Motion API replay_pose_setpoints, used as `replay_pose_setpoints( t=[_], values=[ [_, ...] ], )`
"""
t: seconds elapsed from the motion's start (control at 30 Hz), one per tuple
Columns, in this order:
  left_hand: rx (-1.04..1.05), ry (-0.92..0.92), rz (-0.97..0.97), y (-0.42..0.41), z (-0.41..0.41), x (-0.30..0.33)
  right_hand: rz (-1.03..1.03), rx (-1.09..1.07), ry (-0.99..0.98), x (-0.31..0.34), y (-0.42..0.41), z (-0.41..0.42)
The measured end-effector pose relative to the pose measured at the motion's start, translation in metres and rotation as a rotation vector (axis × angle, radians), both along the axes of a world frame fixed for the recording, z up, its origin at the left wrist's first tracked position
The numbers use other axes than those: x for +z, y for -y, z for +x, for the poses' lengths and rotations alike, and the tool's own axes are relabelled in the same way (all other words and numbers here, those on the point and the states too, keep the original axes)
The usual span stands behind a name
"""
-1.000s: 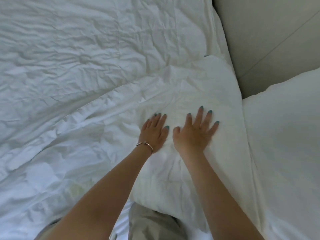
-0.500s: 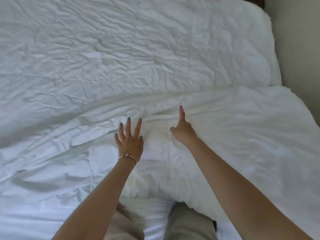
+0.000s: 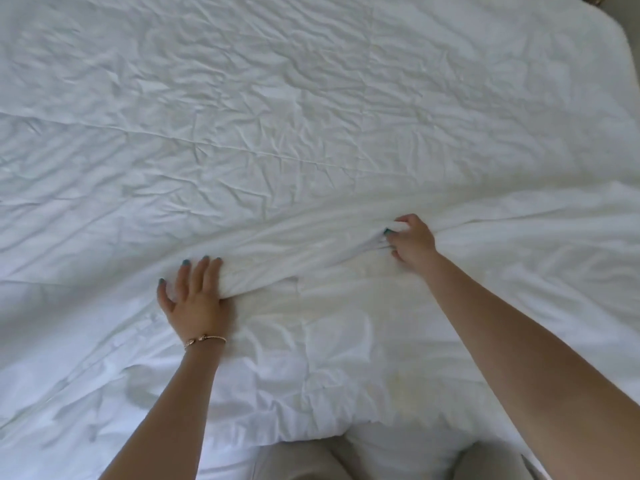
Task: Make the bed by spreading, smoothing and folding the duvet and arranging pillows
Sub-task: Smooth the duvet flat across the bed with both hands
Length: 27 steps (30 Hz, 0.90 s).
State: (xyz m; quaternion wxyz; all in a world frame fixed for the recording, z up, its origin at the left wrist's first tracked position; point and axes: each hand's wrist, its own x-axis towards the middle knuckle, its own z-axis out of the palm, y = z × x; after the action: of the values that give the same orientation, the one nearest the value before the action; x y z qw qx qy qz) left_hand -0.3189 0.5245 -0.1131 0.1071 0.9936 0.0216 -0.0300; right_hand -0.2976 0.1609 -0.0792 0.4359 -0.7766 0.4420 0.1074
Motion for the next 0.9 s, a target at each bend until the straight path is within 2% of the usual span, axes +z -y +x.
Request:
replay_pose_setpoints(
  t=[0.13,0.23,0.33,0.43,0.53,0.6,0.63,0.7,0.77,0.83,0.9],
  values=[
    [-0.113,0.135,-0.089,-0.022,0.063,0.024,-0.123,0.098,0.121,0.007,0.004,0.01],
    [-0.357,0.257,0.043,-0.025,0.156,0.058,-0.187,0.124,0.139,0.021,0.007,0.04],
    [-0.593,0.342,0.139,-0.016,0.24,0.093,-0.217,0.043,0.197,0.038,0.016,0.082],
    [-0.651,0.295,0.194,0.013,0.298,0.112,-0.243,-0.079,0.261,0.055,0.023,0.115],
    [-0.578,0.166,0.29,0.039,0.323,0.096,-0.039,-0.036,0.27,0.055,0.021,0.128],
    [-0.473,0.082,0.413,0.046,0.318,0.067,0.071,0.123,0.204,0.042,0.014,0.12],
    [-0.413,0.054,0.421,0.049,0.31,0.051,0.062,0.239,0.14,0.033,0.012,0.113],
    [-0.368,0.003,0.263,0.059,0.276,0.023,-0.08,0.495,-0.056,0.016,0.005,0.091],
    [-0.415,-0.047,0.066,0.074,0.226,0.008,-0.316,0.683,-0.279,0.0,-0.003,0.063],
    [-0.514,-0.12,0.038,0.091,0.176,0.001,-0.46,0.705,-0.43,-0.008,-0.012,0.035],
    [-0.553,-0.253,0.093,0.107,0.138,-0.004,-0.47,0.578,-0.552,-0.01,-0.012,0.017]
  ],
)
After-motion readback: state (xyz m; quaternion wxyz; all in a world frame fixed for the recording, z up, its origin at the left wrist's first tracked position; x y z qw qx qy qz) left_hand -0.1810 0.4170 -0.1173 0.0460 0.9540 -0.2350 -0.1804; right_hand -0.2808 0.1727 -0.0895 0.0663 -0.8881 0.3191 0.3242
